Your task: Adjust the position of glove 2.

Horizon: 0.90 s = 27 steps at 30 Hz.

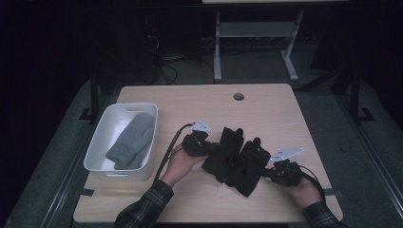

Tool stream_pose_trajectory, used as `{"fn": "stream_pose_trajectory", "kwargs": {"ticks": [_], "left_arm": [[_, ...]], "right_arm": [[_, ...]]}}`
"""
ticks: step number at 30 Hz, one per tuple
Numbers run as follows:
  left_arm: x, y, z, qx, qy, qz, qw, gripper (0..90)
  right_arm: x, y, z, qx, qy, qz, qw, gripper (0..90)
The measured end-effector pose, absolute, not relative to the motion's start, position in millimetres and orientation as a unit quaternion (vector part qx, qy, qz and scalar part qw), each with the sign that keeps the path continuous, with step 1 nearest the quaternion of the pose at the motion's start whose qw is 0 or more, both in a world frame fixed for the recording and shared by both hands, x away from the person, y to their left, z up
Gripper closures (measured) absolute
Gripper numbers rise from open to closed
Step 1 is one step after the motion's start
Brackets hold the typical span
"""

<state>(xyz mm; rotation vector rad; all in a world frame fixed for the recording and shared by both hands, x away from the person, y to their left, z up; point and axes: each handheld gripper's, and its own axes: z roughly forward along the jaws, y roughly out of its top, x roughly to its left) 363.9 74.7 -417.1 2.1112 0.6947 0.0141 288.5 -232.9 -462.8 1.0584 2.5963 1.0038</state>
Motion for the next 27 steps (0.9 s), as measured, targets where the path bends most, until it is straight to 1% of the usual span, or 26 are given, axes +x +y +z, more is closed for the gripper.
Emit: {"fn": "stream_pose_trajectory", "kwargs": {"ticks": [15, 27], "left_arm": [[358, 52, -406, 0.852, 0.252, -0.011, 0.458, 86.0], [350, 18, -410, 0.860, 0.224, -0.029, 0.458, 86.0]], "right_arm": [[292, -223, -464, 0.343, 0.873, 0.337, 0.082, 90.0], [293, -218, -465, 0.338, 0.875, 0.336, 0.079, 90.0]]}}
